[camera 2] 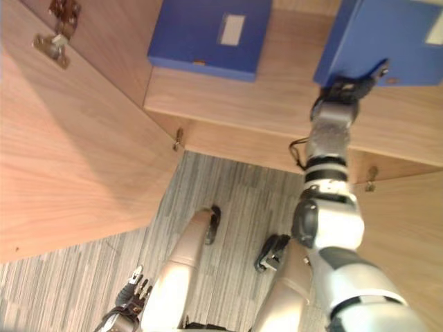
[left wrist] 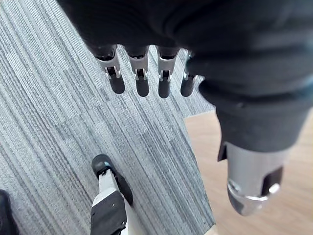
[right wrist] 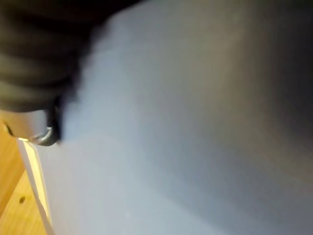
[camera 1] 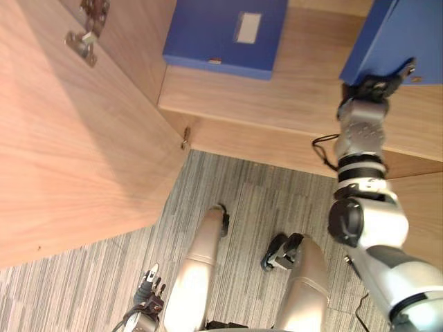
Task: Walk over to the cabinet, pick up the folder, carry it to the office cabinet, place the folder inside the office cabinet, then close the office cabinet door
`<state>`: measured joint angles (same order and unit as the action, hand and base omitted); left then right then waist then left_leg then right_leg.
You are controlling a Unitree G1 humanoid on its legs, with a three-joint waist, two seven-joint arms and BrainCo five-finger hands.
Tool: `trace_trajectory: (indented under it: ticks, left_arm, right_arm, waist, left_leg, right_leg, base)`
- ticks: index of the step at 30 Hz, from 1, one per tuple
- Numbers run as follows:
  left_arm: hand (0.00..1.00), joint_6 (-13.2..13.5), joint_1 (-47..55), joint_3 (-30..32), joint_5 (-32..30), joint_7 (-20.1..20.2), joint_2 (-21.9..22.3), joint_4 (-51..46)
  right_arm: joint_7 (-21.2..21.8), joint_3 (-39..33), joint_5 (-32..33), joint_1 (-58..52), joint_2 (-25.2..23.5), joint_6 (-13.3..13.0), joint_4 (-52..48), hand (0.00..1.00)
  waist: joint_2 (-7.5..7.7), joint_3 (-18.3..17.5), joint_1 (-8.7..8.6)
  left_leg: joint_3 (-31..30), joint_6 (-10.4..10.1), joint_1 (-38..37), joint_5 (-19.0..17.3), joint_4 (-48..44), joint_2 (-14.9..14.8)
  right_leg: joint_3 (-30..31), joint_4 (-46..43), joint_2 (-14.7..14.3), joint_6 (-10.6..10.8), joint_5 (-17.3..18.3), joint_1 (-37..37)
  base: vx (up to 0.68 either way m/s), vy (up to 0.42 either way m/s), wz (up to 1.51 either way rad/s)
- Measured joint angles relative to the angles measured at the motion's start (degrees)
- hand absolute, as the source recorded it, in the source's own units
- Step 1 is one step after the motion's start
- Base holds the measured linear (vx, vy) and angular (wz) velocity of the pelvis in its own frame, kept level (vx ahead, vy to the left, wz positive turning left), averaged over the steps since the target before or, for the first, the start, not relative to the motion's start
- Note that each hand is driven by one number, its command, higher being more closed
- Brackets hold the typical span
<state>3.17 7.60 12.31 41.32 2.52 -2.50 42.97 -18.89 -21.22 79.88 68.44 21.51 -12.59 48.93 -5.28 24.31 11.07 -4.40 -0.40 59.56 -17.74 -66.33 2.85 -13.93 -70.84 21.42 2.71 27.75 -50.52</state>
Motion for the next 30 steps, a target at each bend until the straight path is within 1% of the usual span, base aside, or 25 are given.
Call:
trace_trajectory:
  ticks: [2, 3, 5, 6, 7, 9, 11, 12, 14, 17, 20, 22, 23, 25, 26, 28, 29, 30]
  left_arm:
    - [0.00, 0.00, -0.24, 0.64, 0.00, -0.88, -0.17, -0.95]
    - [0.00, 0.01, -0.26, 0.93, 0.00, -0.96, -0.21, -1.10]
    - [0.00, 0.00, -0.37, 1.46, -0.02, -1.20, -0.30, -2.44]
    - [0.00, 0.00, -0.39, 1.46, -0.02, -1.26, -0.28, -2.68]
    - [0.00, -0.03, -0.39, 1.46, -0.04, -1.35, -0.25, -3.09]
    - [0.00, -0.16, -0.49, 1.46, -0.08, -1.58, -0.24, -3.14]
    - [0.00, -0.43, -0.75, 1.47, -0.14, -1.70, -0.24, -3.23]
    - [0.00, -0.46, -0.77, 1.47, -0.22, -1.93, -0.24, -3.31]
    - [0.00, -0.50, -1.06, 1.47, -0.26, -2.43, -0.24, -3.66]
    - [0.00, -0.53, -1.76, 1.46, -0.26, -3.11, -0.23, -4.32]
    - [0.00, -0.54, -2.96, 1.46, -0.23, -3.44, -0.21, -4.35]
    - [0.00, -0.54, -3.05, 1.47, -0.20, -3.69, -0.15, -5.07]
    - [0.00, -0.53, -3.06, 1.47, -0.10, -3.80, -0.14, -5.36]
    - [0.00, -0.54, -3.05, 1.49, -0.05, -4.09, -0.11, -5.34]
    - [0.00, -0.53, -3.04, 1.59, -0.04, -4.26, -0.05, -5.34]
    - [0.00, -0.54, -3.05, 1.74, -0.05, -4.36, -0.04, -5.35]
    - [0.00, -0.54, -3.05, 1.82, -0.04, -4.36, -0.03, -5.33]
    - [0.00, -0.54, -3.04, 2.01, -0.04, -4.39, -0.02, -5.30]
  right_arm:
    - [-1.24, 0.10, -0.05, 1.36, 3.01, 0.55, 0.55, 1.00]
    - [-1.49, 0.14, -0.10, 1.74, 3.88, 0.90, 0.91, 1.00]
    - [-1.70, 1.41, -0.38, 2.99, 7.04, 2.19, 3.27, 1.00]
    - [-1.75, 2.42, -0.41, 3.11, 7.94, 2.59, 3.80, 1.00]
    - [-1.94, 4.91, -1.15, 3.78, 9.72, 3.52, 5.35, 1.00]
    - [-1.99, 7.80, -4.26, 5.28, 11.22, 5.24, 6.72, 1.00]
    - [-1.98, 11.90, -7.07, 6.10, 13.35, 7.52, 7.71, 1.00]
    - [-2.02, 13.03, -7.11, 6.55, 13.72, 8.02, 8.50, 1.00]
    - [-2.08, 15.90, -7.43, 6.92, 14.44, 8.07, 10.20, 1.00]
    - [-2.21, 17.49, -7.25, 6.91, 14.40, 7.83, 11.42, 1.00]
    - [-3.23, 18.54, -6.45, 6.92, 14.06, 6.28, 11.41, 1.00]
    - [-3.42, 18.49, -6.18, 7.14, 14.01, 5.85, 11.37, 1.00]
    - [-3.79, 18.39, -6.17, 7.39, 14.01, 5.72, 11.36, 0.00]
    - [-3.89, 18.32, -6.41, 7.81, 14.03, 6.00, 11.36, 0.00]
    - [-3.89, 18.18, -7.52, 8.12, 14.12, 7.13, 11.37, 0.00]
    - [-3.83, 18.58, -11.89, 8.56, 14.28, 10.58, 11.37, 0.00]
    - [-3.77, 18.90, -13.51, 8.56, 14.29, 11.61, 11.39, 0.00]
    - [-3.68, 19.53, -15.96, 8.56, 14.04, 13.33, 11.51, 0.00]
  waist:
    - [-0.41, 0.38, 0.57]
    - [-0.41, 0.38, 0.80]
    - [-0.54, 0.45, 1.03]
    - [-0.60, 0.48, 1.13]
    - [-0.71, 0.54, 1.39]
    - [-1.06, 0.76, 1.50]
    - [-1.39, 0.97, 1.27]
    - [-1.39, 0.97, 1.25]
    - [-1.40, 0.97, 1.15]
    - [-1.40, 0.97, 0.98]
    - [-1.40, 0.97, 0.98]
    - [-1.41, 0.97, 0.99]
    - [-1.41, 0.97, 1.00]
    - [-1.41, 0.97, 1.02]
    - [-1.40, 0.97, 0.99]
    - [-1.40, 0.97, 0.87]
    - [-1.40, 0.97, 0.87]
    - [-1.41, 0.97, 0.90]
  left_leg:
    - [-0.86, -0.47, 1.81, 0.63, -0.29, 1.21]
    - [-1.06, -0.45, 2.37, 0.92, -0.29, 1.47]
    - [-2.22, -0.97, 4.32, 1.68, -0.26, 2.92]
    - [-2.38, -1.13, 4.68, 1.80, -0.26, 3.03]
    - [-2.72, -1.35, 5.42, 1.99, -0.24, 3.10]
    - [-3.09, -1.58, 6.34, 2.43, -0.05, 3.43]
    - [-3.58, -1.98, 6.97, 3.11, 0.36, 4.04]
    - [-3.72, -2.04, 7.25, 3.29, 0.58, 4.04]
    - [-4.03, -2.21, 7.81, 3.95, 1.19, 4.02]
    - [-4.47, -2.68, 8.01, 4.41, 1.82, 4.01]
    - [-4.82, -3.10, 8.01, 5.14, 2.82, 4.02]
    - [-4.98, -2.92, 7.98, 5.70, 3.56, 4.02]
    - [-5.05, -2.99, 7.93, 5.98, 3.99, 4.02]
    - [-5.13, -3.00, 7.83, 6.20, 4.37, 3.98]
    - [-5.16, -3.03, 7.79, 6.28, 4.52, 3.95]
    - [-5.22, -3.15, 7.69, 6.60, 5.10, 3.91]
    - [-5.24, -3.21, 7.64, 6.66, 5.23, 3.88]
    - [-5.28, -3.23, 7.62, 6.69, 5.30, 3.82]
  right_leg:
    - [-0.61, -1.27, 1.13, -0.12, 0.76, -1.23]
    - [-0.87, -1.54, 1.45, -0.26, 0.91, -1.68]
    - [-2.08, -2.71, 2.81, -0.61, 1.76, -2.91]
    - [-2.25, -2.88, 2.89, -0.67, 1.88, -3.15]
    - [-2.72, -3.11, 3.00, -0.91, 2.03, -3.72]
    - [-3.08, -3.58, 3.31, -1.18, 2.19, -4.56]
    - [-3.41, -4.12, 3.93, -1.41, 2.48, -5.19]
    - [-3.55, -4.14, 3.92, -1.43, 2.49, -5.52]
    - [-3.92, -4.14, 3.87, -1.46, 2.47, -6.20]
    - [-4.53, -4.06, 3.81, -1.47, 2.48, -6.33]
    - [-4.88, -3.85, 3.72, -1.51, 2.48, -6.49]
    - [-5.22, -3.46, 3.68, -1.71, 2.37, -6.50]
    - [-5.37, -3.27, 3.68, -1.87, 2.29, -6.51]
    - [-5.51, -3.03, 3.62, -2.08, 2.17, -6.49]
    - [-5.55, -2.93, 3.58, -2.13, 2.14, -6.49]
    - [-5.70, -2.51, 3.49, -2.42, 1.97, -6.48]
    - [-5.72, -2.40, 3.44, -2.47, 1.93, -6.46]
    - [-5.74, -2.31, 3.33, -2.52, 1.90, -6.46]
  base:
    - [0.01, -0.013, 0.38]
    - [0.01, -0.025, 0.38]
    - [0.02, -0.032, 0.41]
    - [0.03, -0.046, 0.29]
    - [0.02, -0.031, 0.13]
    - [0.03, -0.039, 0.16]
    - [0.03, -0.048, 0.20]
    - [0.03, -0.048, 0.11]
    - [0.04, -0.056, 0.06]
    - [0.04, -0.045, 0.06]
    - [0.05, -0.046, 0.07]
    - [0.05, -0.036, 0.07]
    - [0.06, -0.031, 0.06]
    - [0.07, -0.022, 0.02]
    - [0.07, -0.018, 0.00]
    - [0.07, -0.014, 0.01]
    - [0.08, -0.014, 0.00]
    - [0.08, -0.011, -0.01]
